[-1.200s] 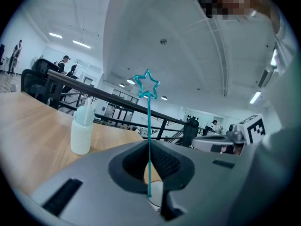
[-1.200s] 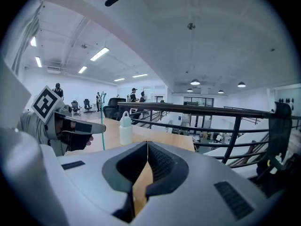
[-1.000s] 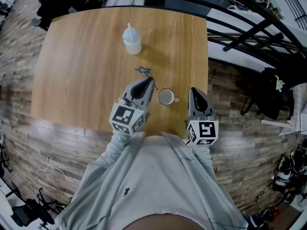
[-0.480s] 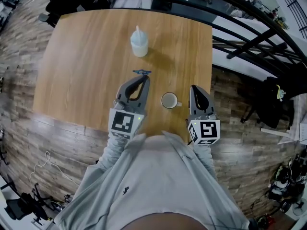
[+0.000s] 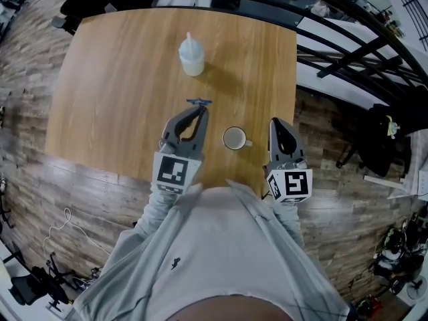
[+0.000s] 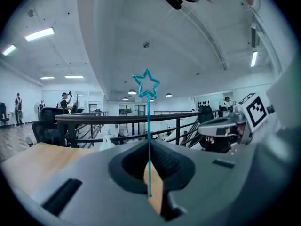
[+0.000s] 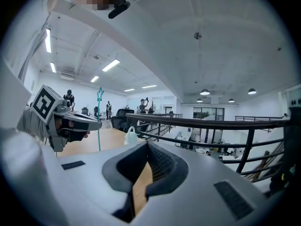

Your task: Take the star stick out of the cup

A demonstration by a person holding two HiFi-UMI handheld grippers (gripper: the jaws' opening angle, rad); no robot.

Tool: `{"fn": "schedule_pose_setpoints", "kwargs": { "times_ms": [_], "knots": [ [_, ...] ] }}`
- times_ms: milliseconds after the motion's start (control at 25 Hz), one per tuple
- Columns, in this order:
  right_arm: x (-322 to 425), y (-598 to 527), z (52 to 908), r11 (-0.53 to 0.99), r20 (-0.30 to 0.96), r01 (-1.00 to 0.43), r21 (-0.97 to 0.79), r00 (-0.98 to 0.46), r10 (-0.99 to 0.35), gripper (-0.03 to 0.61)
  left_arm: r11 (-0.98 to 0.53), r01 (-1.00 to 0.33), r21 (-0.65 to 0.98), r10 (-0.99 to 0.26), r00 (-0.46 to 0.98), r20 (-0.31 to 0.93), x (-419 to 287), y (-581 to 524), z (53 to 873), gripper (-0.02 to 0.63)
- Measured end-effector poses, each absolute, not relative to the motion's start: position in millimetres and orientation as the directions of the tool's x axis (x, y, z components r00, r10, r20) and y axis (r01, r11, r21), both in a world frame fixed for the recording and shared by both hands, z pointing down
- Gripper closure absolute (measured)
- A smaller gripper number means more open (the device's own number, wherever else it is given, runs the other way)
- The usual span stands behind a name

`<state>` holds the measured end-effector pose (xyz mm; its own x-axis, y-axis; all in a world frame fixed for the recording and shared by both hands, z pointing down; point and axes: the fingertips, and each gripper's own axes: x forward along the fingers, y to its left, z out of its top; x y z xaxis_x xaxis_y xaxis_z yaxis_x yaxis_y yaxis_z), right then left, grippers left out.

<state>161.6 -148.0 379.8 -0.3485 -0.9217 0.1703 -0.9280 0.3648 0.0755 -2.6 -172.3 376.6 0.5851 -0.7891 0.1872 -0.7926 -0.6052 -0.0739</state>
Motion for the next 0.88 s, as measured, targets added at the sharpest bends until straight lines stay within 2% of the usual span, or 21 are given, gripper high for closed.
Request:
{"fn": "schedule_pose_setpoints", "kwargs": {
  "times_ms": [880],
  "knots": [
    [170.3, -143.9, 380.9, 0.347, 0.159, -0.936, 0.066, -0.334, -0.929, 0.563, -0.597, -0.801, -0.039, -0.79, 0.578, 0.205, 1.0, -171.5, 384.7, 0.589]
  ]
}}
